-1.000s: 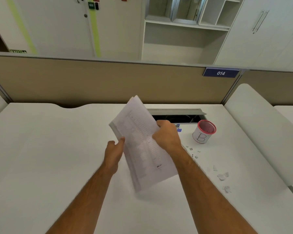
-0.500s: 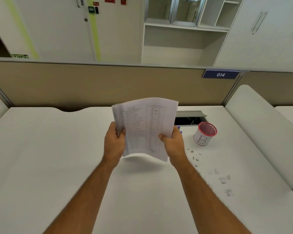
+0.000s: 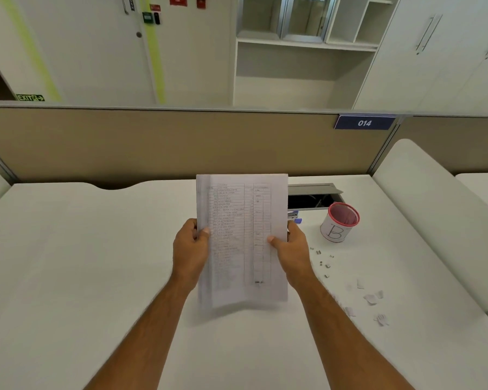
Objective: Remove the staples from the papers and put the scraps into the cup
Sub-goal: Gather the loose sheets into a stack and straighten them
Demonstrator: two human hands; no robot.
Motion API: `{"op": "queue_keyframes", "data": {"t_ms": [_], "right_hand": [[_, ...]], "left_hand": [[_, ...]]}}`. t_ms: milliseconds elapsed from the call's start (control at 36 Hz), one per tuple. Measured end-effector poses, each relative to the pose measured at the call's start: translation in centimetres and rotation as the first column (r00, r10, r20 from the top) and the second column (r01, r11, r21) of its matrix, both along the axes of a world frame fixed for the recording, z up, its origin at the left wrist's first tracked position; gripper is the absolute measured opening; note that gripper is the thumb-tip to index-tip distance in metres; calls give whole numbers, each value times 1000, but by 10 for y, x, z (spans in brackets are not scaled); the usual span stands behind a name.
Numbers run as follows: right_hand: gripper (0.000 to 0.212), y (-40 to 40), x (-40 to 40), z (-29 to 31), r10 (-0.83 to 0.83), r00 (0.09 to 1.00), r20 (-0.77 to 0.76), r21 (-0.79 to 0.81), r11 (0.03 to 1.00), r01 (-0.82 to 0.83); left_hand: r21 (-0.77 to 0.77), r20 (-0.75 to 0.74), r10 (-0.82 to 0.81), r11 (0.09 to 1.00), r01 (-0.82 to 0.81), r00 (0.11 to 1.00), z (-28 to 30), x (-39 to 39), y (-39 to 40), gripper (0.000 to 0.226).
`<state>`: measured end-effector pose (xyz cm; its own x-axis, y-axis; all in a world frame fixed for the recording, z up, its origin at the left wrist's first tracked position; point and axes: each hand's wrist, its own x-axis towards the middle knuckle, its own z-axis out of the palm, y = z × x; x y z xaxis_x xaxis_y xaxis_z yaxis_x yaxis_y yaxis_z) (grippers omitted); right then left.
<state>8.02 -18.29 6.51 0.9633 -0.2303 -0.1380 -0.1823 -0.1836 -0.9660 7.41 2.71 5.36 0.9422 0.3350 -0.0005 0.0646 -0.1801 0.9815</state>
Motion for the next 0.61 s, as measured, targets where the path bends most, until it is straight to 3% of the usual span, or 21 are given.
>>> {"op": "queue_keyframes", "data": {"t_ms": [139, 250, 417, 611], "right_hand": [[36, -7, -1, -6, 54, 989, -137, -58, 996, -62], [30, -13, -8, -20, 94, 967, -238, -92, 989, -118], [28, -13, -23, -44, 133, 950, -283, -35, 988, -148], [30, -10, -27, -60, 157, 933, -324, -13, 985, -170]], "left_hand": [[-125, -147, -10, 992, -9, 989, -12, -3, 0, 11], [-172, -237, 9, 984, -51, 972, -24, -10, 1, 10], [-256, -279, 32, 961, -106, 960, -32, -13, 3, 11], [-238, -298, 22, 966, -97, 954, -40, -6, 7, 11]]}}
